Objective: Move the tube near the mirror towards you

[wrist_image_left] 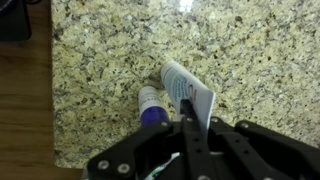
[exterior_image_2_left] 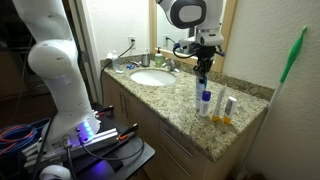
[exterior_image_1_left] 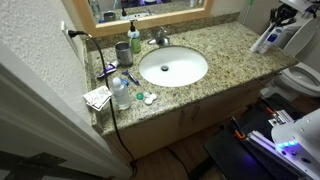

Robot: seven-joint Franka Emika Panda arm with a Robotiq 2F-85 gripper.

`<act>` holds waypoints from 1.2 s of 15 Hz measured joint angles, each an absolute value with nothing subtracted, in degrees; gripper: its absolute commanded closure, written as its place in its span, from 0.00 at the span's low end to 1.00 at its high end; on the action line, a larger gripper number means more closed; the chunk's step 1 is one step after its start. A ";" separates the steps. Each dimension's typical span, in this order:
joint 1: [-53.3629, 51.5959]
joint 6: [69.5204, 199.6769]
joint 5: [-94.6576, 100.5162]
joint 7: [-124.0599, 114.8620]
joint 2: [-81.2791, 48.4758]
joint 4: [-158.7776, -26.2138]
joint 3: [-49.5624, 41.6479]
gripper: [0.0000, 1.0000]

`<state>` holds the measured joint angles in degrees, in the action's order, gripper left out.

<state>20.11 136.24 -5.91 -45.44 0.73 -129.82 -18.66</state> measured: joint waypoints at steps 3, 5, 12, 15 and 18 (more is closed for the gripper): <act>20.11 136.23 -5.96 -46.92 -0.18 -128.83 -18.67 0.69; 20.11 136.18 -5.97 -47.73 -0.51 -128.35 -18.69 0.57; 20.10 134.89 -6.03 -48.50 -0.20 -127.45 -18.73 0.07; 20.10 133.70 -6.03 -48.36 0.93 -126.75 -18.85 0.00; 20.10 130.77 -8.31 -45.97 3.44 -126.28 -19.00 0.00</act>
<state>20.10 130.77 -8.31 -45.97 3.44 -126.28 -19.00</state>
